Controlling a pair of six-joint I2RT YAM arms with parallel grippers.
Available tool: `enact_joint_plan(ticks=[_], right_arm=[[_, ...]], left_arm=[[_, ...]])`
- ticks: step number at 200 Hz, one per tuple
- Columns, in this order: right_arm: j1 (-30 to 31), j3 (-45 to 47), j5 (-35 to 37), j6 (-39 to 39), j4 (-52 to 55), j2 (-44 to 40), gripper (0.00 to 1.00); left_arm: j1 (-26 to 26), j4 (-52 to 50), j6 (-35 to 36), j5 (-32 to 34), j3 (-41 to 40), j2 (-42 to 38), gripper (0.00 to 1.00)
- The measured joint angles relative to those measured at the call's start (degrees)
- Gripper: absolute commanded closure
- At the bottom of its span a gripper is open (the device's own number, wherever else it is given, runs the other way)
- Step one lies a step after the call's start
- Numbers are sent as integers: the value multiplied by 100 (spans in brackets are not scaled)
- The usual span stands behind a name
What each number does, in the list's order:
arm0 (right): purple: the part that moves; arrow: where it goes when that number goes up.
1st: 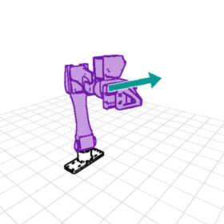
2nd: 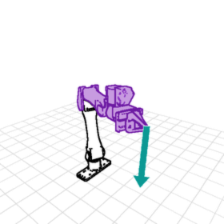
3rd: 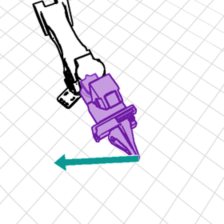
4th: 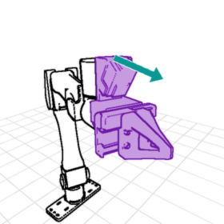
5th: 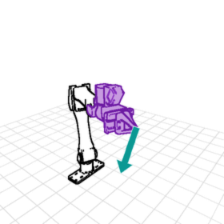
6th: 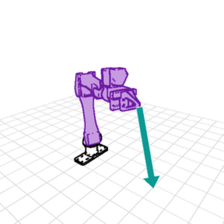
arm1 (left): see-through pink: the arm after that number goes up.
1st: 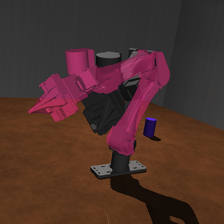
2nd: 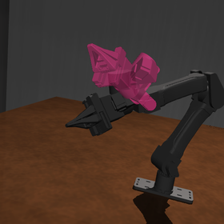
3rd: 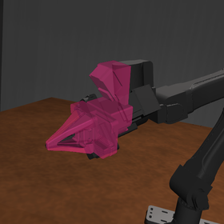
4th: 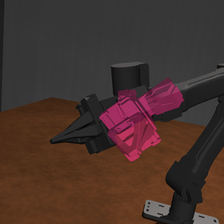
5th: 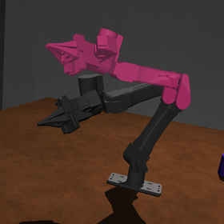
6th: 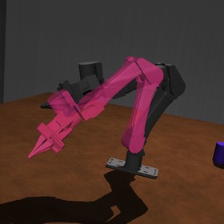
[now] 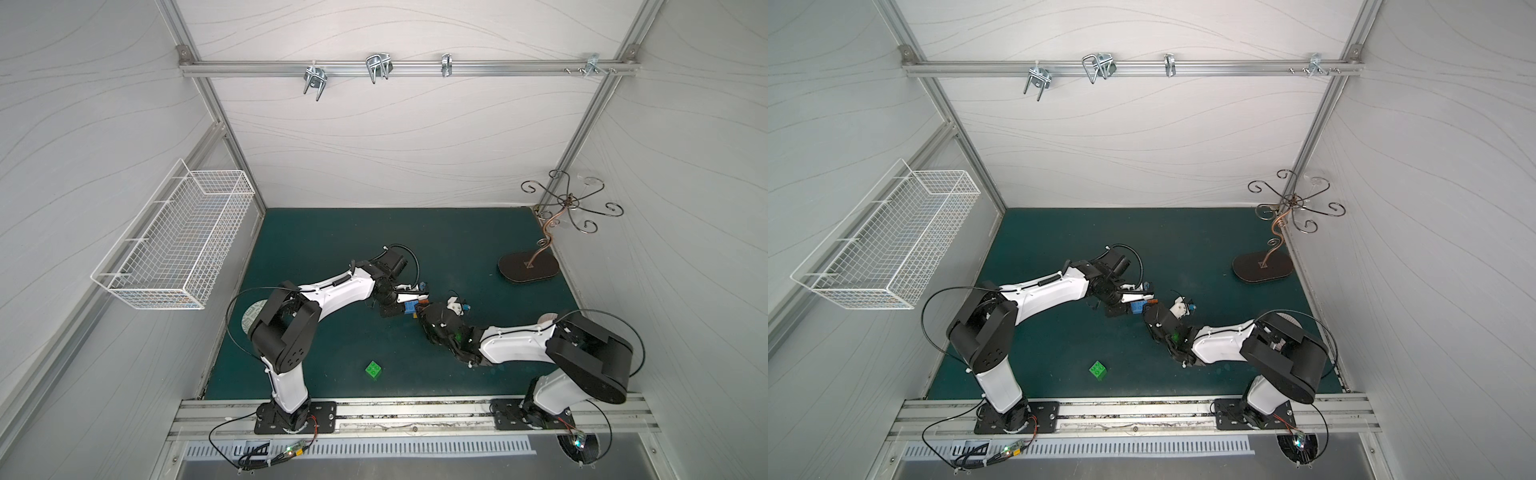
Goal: Assemble the number 4 with lego
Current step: Assemble the lego brick with the lego brick.
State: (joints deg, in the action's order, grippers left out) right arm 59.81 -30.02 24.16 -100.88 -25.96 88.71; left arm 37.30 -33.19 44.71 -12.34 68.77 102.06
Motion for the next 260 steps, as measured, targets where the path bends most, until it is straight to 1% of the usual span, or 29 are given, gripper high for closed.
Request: enact_joint_plan(ticks=[27, 70, 94, 217, 260], right_arm=[[0, 0, -4, -33, -15, 7, 55], [0, -2, -13, -118, -13, 7, 55], [0, -2, -15, -133, -11, 7, 55], [-17, -42, -17, -177, 33, 11, 58], [-33, -48, -39, -179, 42, 11, 58]], left_arm=[[2, 0, -44, 13, 0, 0, 100], [31, 7, -129, 74, 0, -2, 88], [37, 9, -155, 96, 0, -2, 83], [50, 39, -258, 149, -4, -39, 71], [48, 46, -297, 146, -4, -42, 63]])
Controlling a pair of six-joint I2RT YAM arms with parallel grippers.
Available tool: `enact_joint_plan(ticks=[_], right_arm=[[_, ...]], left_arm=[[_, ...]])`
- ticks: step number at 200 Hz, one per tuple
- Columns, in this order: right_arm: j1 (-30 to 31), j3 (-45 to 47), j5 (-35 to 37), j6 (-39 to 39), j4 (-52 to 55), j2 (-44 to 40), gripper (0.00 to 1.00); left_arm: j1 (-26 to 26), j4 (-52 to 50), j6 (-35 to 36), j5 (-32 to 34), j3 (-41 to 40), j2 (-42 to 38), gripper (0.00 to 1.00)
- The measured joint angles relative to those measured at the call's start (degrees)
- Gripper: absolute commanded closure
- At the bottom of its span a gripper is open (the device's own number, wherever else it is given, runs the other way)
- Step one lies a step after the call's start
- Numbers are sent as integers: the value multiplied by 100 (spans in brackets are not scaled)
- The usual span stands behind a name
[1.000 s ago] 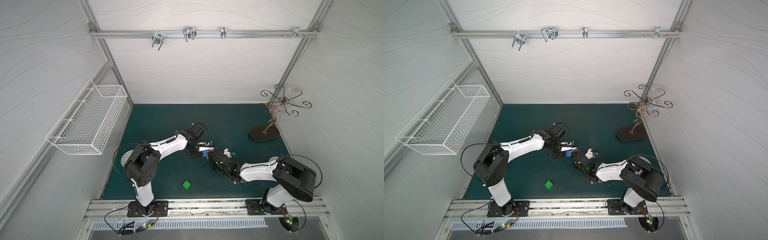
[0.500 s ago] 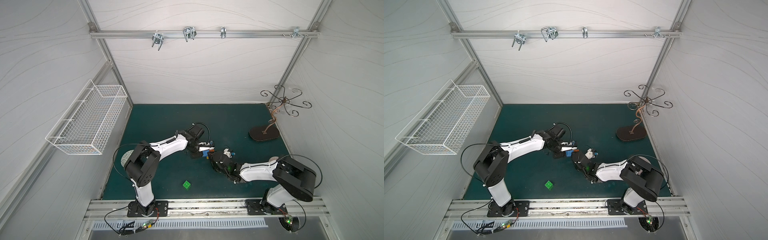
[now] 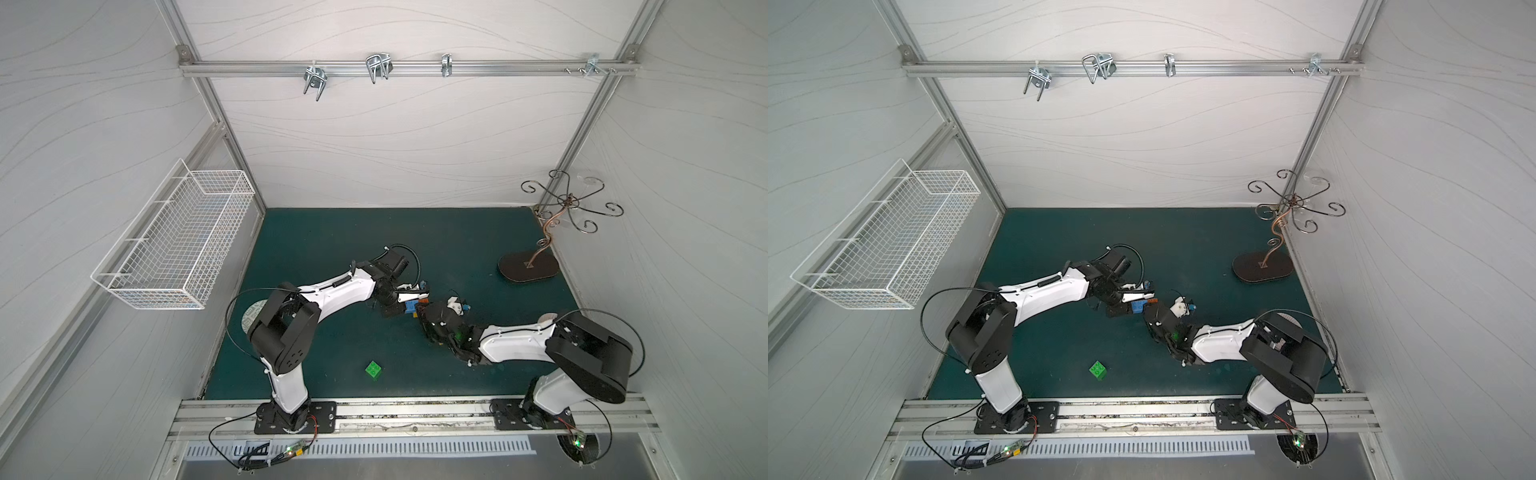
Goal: Assemble the number 4 with lego
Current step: Assemble the lego brick with the lego brick.
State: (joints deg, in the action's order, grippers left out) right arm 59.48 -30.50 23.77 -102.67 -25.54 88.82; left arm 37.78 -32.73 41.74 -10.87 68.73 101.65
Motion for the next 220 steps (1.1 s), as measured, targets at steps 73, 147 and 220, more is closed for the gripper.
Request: enact_joint_plan(ticks=[73, 147, 220], right_arm=[[-11, -4, -17, -52, 7, 2, 58], [-9, -28, -50, -57, 44, 4, 58], [-9, -57, -90, -149, 101, 4, 58]], left_arm=[[-66, 227, -146, 149, -4, -96, 48], [-98, 533, -170, 153, -101, -603, 39], [-98, 568, -238, 369, -354, -946, 34]])
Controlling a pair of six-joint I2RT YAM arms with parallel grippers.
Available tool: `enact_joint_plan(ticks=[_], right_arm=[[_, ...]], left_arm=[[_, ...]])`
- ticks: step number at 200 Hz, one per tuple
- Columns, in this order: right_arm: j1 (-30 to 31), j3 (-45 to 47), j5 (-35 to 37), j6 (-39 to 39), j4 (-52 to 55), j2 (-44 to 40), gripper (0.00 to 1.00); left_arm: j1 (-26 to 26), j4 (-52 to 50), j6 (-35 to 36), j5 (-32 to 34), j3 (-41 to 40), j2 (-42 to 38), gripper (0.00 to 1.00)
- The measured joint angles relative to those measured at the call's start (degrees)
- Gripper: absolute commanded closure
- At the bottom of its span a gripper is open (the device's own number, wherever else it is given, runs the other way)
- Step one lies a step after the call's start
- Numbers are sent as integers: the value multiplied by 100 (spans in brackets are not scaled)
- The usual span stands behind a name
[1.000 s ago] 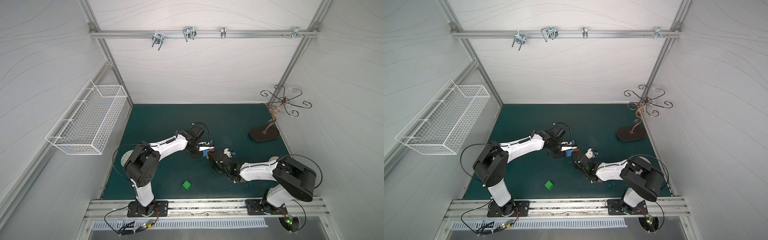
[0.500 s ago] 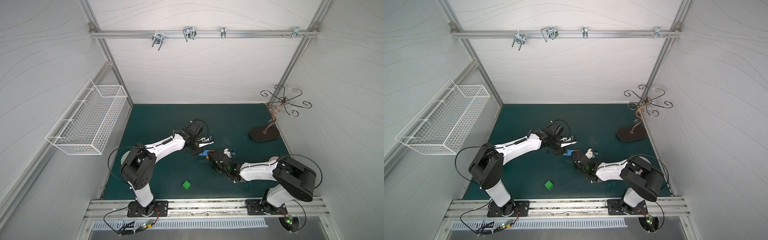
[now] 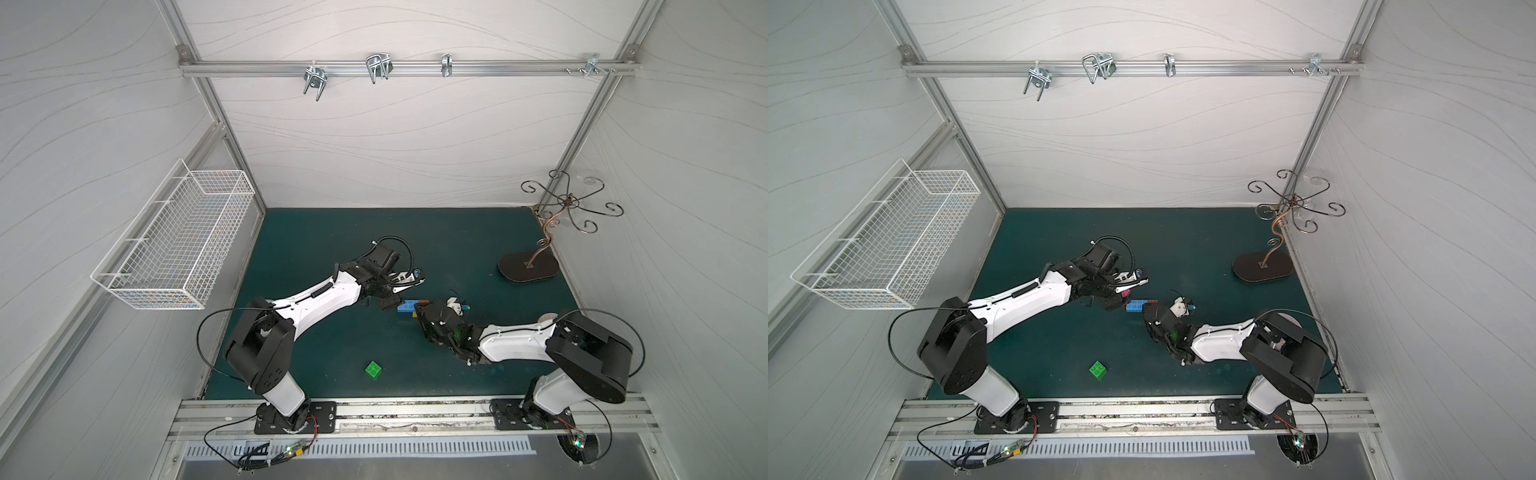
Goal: Assemble the number 4 with lego
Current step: Assemble the lego brick with the lego brick.
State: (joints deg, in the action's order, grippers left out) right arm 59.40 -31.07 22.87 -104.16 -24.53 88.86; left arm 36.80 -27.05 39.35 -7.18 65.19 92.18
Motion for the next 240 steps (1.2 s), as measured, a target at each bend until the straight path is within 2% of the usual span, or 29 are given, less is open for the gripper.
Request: enact_joint_plan(ticks=[43, 141, 240], right_arm=[[-26, -17, -37, 120, 133, -59, 55], [-378, -140, -396, 1158, 581, -232, 45], [-439, -173, -426, 1781, 673, -280, 42]], left_arm=[[0, 127, -205, 243, -116, -129, 33], [0, 481, -400, 527, -306, -236, 29], [0, 516, -404, 614, -350, -236, 27]])
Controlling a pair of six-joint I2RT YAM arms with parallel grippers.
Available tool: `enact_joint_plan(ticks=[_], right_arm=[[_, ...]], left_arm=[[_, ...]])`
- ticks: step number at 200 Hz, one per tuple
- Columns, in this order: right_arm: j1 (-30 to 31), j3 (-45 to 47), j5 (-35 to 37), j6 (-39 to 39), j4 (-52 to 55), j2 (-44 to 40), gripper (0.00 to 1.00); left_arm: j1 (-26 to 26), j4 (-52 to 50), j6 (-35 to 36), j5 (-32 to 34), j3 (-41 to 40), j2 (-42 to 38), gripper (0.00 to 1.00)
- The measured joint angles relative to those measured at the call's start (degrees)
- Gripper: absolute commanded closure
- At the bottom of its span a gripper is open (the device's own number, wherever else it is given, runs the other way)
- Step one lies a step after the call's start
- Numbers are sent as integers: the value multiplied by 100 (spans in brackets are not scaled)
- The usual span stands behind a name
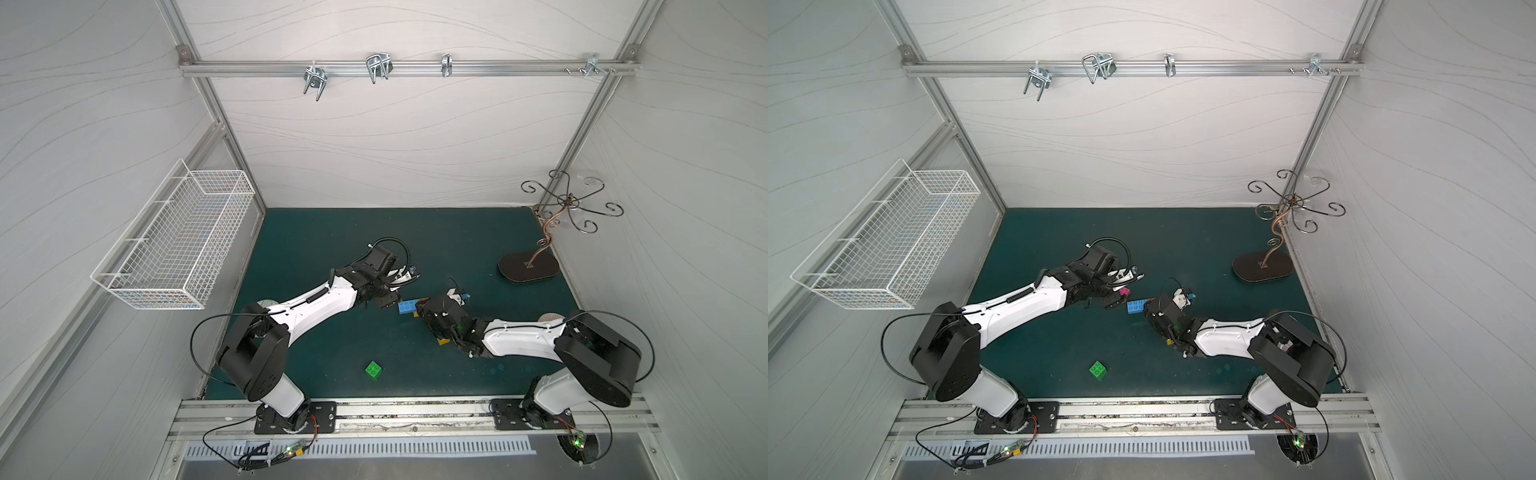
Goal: Assemble the number 4 with lego
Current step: Assemble the lego brick with the lego brick.
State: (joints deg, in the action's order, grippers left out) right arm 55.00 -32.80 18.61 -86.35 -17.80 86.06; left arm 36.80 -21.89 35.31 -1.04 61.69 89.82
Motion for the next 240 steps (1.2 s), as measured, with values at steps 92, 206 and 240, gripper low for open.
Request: enact_joint_plan(ticks=[92, 206, 240], right_arm=[[15, -7, 22, 258, 256, -203, 40], [-133, -822, -380, 1143, 2736, -1711, 33], [-664, -1515, -979, 2166, 4317, -1934, 31]], left_arm=[[0, 83, -44, 168, -52, -11, 26], [-592, 188, -1628, 540, -278, -739, 25], [-754, 179, -2280, 533, -640, -1150, 24]])
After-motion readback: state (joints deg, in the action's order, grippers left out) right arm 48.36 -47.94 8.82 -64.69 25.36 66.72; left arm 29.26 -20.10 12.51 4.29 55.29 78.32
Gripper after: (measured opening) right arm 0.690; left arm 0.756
